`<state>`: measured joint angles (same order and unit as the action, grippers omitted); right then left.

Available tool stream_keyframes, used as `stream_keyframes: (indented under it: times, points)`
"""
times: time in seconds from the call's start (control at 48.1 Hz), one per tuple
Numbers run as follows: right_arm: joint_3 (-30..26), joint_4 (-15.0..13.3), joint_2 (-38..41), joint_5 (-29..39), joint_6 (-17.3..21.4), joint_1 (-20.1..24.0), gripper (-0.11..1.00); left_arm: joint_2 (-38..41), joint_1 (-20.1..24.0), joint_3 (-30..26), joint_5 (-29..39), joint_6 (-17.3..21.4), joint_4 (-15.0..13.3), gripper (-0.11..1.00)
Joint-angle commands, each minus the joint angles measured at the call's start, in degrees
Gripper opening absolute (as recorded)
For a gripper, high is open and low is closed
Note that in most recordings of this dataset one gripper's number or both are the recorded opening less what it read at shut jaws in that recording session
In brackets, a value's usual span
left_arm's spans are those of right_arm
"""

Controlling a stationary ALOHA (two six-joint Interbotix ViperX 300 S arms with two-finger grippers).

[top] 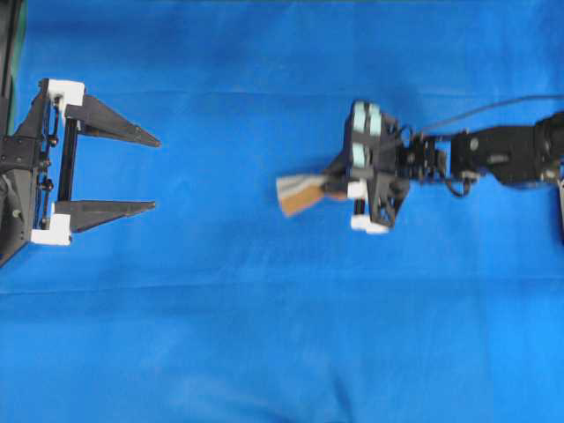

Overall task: Hand over the sponge with the left arm and wipe it with the right arm.
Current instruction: 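Carry the held sponge rightward and upward with the right gripper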

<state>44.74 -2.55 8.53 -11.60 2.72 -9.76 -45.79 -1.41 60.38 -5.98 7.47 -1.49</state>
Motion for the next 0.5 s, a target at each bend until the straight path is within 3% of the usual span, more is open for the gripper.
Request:
stream_keyframes:
  times: [0.0, 0.249, 0.478]
  points:
    - [-0.44, -0.53, -1.23, -0.26, -0.79, -4.92, 0.21, 0.18, -0.18, -0.62, -0.26, -0.09, -0.09, 0.93]
    - [-1.41, -1.32, -1.23, -0.26, -2.90, -12.04, 0.20, 0.18, -0.09, -0.53, -0.26, 0.00, -0.09, 0.93]
    - [-1.23, -1.41, -1.23, -0.35, -3.16, -11.16, 0.20, 0.18, -0.09, -0.53, -0.26, 0.00, -0.09, 0.93]
